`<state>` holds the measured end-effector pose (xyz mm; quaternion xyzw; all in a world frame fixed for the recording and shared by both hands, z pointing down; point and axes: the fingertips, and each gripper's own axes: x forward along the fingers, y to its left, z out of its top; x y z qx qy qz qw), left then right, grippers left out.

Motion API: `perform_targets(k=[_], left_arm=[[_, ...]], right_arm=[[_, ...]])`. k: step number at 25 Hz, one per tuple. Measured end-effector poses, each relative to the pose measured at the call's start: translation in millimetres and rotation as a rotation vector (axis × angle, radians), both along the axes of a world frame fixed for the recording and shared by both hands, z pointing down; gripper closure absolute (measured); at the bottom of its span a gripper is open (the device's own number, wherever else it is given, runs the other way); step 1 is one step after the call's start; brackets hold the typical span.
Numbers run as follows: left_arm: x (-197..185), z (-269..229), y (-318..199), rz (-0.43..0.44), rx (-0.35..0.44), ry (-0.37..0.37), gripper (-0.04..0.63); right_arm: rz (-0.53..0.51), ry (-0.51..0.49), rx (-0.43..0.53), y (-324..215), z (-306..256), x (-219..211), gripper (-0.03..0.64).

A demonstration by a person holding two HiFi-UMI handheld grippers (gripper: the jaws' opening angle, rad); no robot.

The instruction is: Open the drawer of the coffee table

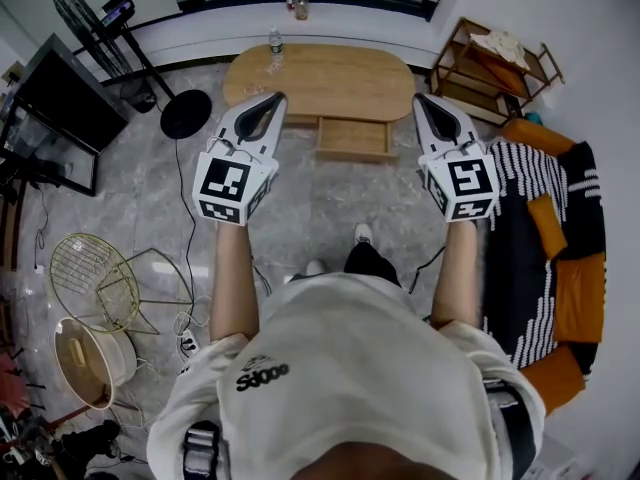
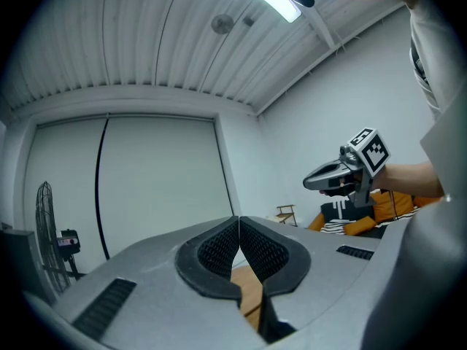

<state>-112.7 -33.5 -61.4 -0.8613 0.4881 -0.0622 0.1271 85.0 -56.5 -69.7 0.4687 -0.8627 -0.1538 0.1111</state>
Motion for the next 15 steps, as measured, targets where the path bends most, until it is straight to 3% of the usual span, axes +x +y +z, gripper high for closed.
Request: perform_targets(k=[15], left_arm=[[-5.1, 12.0, -9.5, -0.015, -0.034, 0.01, 0.575]], right_arm=[[0.014, -0.009, -0.023, -7.6, 9.2, 4.8, 0.611]])
